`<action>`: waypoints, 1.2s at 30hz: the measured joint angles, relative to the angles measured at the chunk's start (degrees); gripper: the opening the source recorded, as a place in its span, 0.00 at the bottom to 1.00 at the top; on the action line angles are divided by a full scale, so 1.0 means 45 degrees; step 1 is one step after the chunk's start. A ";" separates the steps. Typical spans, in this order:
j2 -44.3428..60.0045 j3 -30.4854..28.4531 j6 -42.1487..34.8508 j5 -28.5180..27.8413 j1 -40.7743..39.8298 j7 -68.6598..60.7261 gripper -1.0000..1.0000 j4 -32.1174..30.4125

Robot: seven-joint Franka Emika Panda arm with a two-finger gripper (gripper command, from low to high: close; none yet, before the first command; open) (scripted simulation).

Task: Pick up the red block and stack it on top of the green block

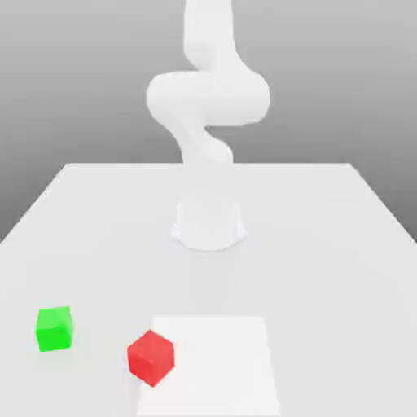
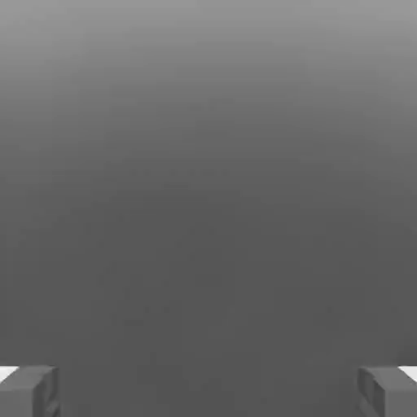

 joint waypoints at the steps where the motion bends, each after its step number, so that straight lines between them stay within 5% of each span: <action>1: 0.0502 0.0042 0.0247 -0.0061 -0.0150 0.0274 0.50 -0.0185; 21: 0.9762 -0.0035 0.4740 -0.0120 -0.2290 0.4595 0.50 -0.3589; 27: 1.2520 -0.0087 0.6868 0.0079 -0.2270 0.4744 0.50 -0.3496; 28: 1.2872 -0.0096 0.7165 0.0068 -0.2263 0.4751 0.00 -0.3447; 36: 1.2603 -0.0071 0.6949 0.0052 -0.2288 0.4772 0.00 -0.3488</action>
